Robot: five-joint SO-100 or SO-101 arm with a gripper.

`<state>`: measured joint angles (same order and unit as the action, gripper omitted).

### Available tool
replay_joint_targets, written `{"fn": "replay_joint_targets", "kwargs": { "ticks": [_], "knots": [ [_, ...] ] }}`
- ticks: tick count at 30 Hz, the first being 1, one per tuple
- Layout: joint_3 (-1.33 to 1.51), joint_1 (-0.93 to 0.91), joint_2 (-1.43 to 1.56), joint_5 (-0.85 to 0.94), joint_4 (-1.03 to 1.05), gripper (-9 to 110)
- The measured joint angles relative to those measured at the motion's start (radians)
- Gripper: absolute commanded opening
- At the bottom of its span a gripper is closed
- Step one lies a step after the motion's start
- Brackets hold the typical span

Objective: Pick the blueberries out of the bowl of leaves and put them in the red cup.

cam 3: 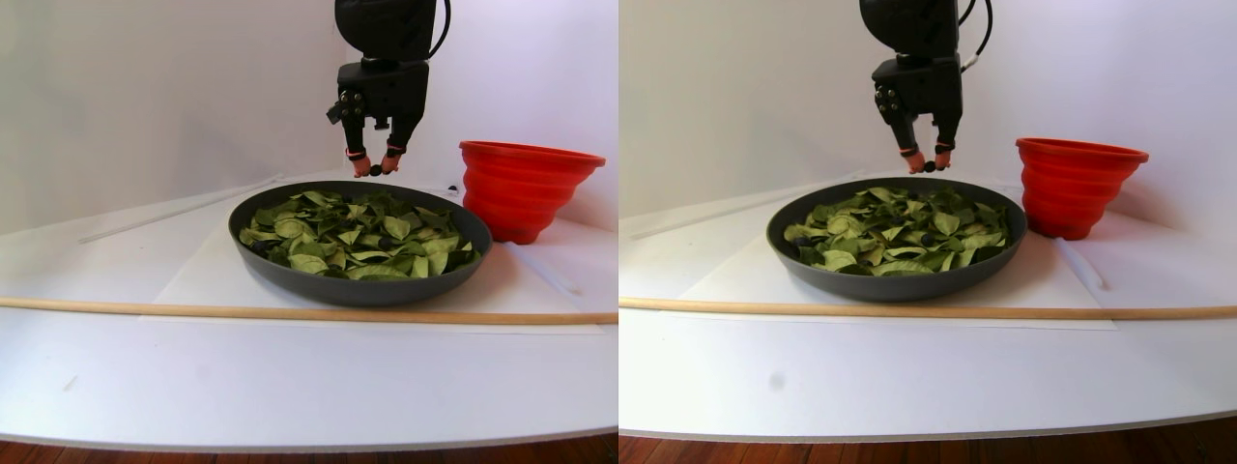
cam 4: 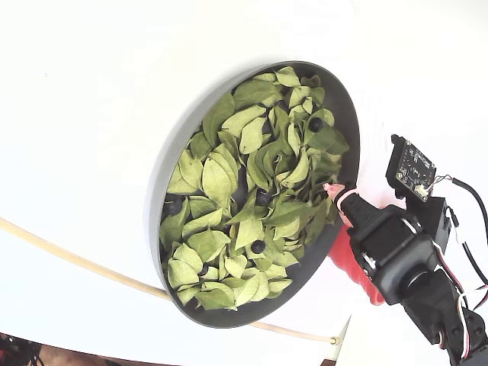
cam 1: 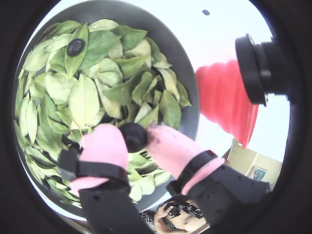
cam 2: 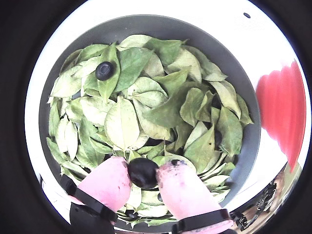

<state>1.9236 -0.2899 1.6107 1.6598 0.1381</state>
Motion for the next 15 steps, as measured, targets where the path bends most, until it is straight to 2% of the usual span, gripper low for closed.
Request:
{"fn": "replay_joint_targets", "kwargs": {
  "ticks": [15],
  "knots": [
    [0.0, -0.077, 0.084, 0.037, 0.061, 9]
  ]
}}
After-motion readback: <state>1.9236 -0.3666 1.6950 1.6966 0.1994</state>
